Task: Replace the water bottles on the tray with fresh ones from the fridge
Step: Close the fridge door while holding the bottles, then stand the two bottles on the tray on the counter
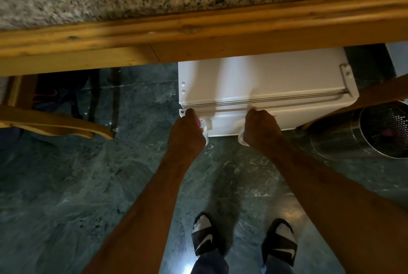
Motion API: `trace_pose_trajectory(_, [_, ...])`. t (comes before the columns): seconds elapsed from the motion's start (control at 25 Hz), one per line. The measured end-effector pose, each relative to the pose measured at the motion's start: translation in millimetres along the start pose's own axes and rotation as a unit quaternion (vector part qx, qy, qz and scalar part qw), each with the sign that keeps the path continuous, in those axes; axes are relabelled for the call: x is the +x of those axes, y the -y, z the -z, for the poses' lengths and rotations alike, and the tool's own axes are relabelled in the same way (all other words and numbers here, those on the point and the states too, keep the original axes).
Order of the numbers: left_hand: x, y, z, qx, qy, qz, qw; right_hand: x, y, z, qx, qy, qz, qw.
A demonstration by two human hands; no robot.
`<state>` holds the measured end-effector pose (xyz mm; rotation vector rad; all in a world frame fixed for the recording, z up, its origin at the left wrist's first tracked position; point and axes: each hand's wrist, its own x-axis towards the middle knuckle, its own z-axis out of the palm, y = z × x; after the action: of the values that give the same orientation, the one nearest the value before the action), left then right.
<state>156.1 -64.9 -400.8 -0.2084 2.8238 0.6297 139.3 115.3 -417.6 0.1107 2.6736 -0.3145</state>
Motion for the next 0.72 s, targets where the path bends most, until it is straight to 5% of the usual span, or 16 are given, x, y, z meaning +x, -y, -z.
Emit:
trace_pose_trajectory(0.44, [-28, -39, 46, -0.033, 0.025, -0.006, 0.999, -39, 1, 60, -0.040, 0.071, 0.057, 0.995])
trace_pose_trajectory(0.72, [-78, -178, 226, 0.055, 0.007, -0.095, 0.994, -137, 33, 279, -0.109, -0.001, 0.207, 0.972])
